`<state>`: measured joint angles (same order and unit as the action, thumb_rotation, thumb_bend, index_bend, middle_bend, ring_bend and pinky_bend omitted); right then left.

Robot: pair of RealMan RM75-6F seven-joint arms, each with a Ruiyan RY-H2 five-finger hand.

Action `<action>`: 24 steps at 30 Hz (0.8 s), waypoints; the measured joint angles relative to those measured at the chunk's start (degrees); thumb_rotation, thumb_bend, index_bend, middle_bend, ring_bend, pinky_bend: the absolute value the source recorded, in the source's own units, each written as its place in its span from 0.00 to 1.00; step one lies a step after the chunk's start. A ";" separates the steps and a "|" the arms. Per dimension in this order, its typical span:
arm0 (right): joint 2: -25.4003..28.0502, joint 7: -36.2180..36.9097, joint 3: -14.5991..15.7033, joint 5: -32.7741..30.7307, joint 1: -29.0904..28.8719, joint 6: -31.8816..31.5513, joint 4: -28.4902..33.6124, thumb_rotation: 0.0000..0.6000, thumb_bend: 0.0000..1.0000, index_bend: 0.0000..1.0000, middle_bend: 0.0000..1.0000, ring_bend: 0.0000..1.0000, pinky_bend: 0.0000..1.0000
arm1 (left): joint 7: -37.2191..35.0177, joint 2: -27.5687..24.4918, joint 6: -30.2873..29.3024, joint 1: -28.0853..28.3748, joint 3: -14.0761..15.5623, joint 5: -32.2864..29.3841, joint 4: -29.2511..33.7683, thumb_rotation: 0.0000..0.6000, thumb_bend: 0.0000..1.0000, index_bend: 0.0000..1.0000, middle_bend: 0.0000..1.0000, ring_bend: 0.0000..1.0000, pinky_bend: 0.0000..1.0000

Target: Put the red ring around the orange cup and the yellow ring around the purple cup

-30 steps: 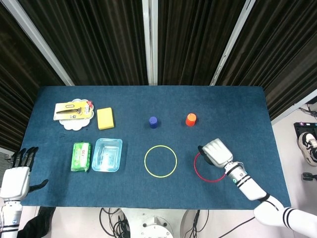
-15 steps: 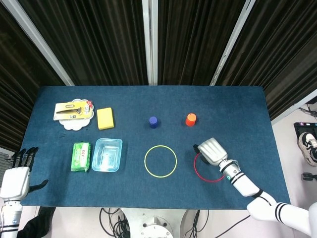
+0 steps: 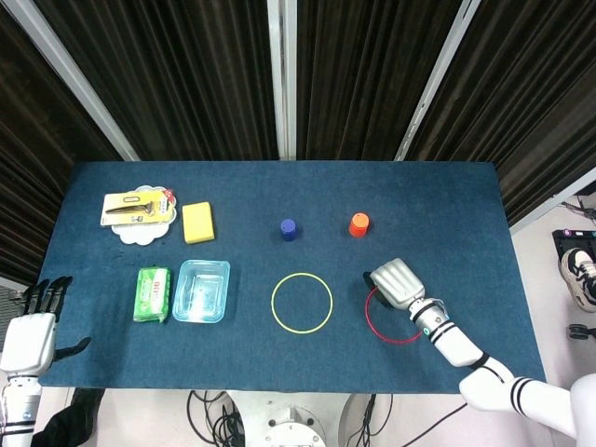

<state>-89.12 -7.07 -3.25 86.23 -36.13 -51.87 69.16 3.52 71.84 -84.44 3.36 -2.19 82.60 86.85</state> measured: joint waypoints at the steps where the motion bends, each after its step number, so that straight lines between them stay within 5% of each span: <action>1: -0.03 -0.02 0.03 -0.12 -0.05 0.06 -0.04 1.00 0.33 0.63 0.96 0.85 0.75 | -0.05 0.01 0.02 0.00 0.00 0.00 -0.04 1.00 0.09 0.06 0.05 0.00 0.00; 13: 4.12 0.89 -1.31 -2.13 0.62 -2.41 4.59 1.00 0.38 0.69 0.96 0.86 0.76 | -0.50 0.00 -0.02 0.13 -0.11 0.32 -0.31 1.00 0.09 0.06 0.05 0.00 0.00; 24: 11.69 2.53 -8.31 -8.99 -0.61 -3.26 10.17 1.00 0.39 0.70 0.96 0.86 0.77 | 0.15 -0.31 -0.24 0.44 -0.13 1.05 0.40 1.00 0.09 0.06 0.05 0.00 0.00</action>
<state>-77.42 -4.54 -11.56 77.24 -36.74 -55.13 79.33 3.67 71.52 -84.67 3.80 -2.32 83.65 87.25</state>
